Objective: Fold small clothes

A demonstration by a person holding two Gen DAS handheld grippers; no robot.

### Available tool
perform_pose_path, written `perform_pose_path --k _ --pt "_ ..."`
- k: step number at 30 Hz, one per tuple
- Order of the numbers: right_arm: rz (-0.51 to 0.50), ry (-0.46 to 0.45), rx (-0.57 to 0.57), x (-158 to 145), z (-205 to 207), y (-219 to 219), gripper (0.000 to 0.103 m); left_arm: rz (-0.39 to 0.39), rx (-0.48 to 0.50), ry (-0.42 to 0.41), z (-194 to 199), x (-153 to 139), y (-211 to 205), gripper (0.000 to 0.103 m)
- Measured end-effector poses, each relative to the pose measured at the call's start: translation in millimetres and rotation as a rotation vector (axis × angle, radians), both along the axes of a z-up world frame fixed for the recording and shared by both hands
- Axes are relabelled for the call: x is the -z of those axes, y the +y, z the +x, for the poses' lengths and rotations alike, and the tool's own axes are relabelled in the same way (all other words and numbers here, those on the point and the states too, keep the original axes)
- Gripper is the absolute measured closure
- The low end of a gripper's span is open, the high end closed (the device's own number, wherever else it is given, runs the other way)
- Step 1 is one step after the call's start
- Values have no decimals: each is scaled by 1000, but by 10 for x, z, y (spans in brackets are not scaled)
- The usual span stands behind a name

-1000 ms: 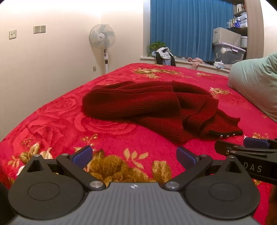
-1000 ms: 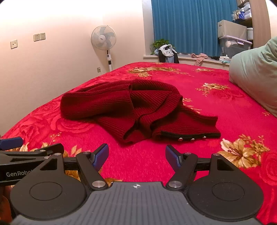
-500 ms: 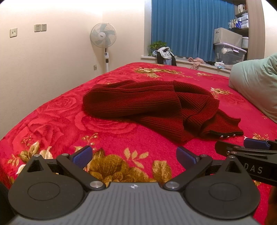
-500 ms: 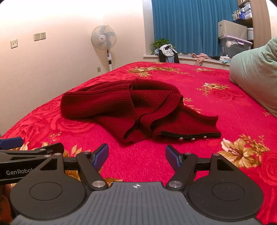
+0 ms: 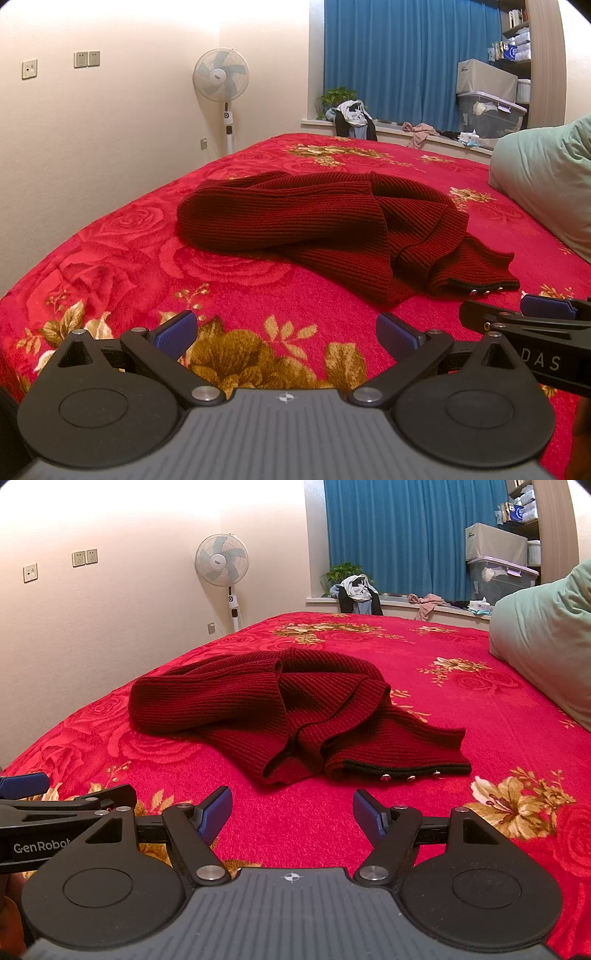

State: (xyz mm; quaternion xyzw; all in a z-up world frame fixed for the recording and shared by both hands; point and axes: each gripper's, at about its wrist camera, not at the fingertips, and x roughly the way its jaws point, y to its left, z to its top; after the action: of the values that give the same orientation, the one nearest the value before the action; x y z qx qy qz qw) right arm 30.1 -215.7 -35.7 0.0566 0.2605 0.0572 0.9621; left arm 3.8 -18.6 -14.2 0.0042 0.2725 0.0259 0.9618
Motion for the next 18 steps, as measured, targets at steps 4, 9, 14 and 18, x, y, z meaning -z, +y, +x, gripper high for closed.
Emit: perform_pose_path --k 4,9,14,18 --pt "-1 0 0 0 0 0 29 0 0 0 -1 1 -1 0" --pt "-2 -2 -1 3 -3 -1 29 1 -1 -2 4 -3 4 0" --pt "-2 -6 -4 1 -11 -1 29 2 -7 -13 1 -12 10 0" --pt "1 -16 -3 -10 -26 -8 30 27 -7 -65 -39 -19 -18 2"
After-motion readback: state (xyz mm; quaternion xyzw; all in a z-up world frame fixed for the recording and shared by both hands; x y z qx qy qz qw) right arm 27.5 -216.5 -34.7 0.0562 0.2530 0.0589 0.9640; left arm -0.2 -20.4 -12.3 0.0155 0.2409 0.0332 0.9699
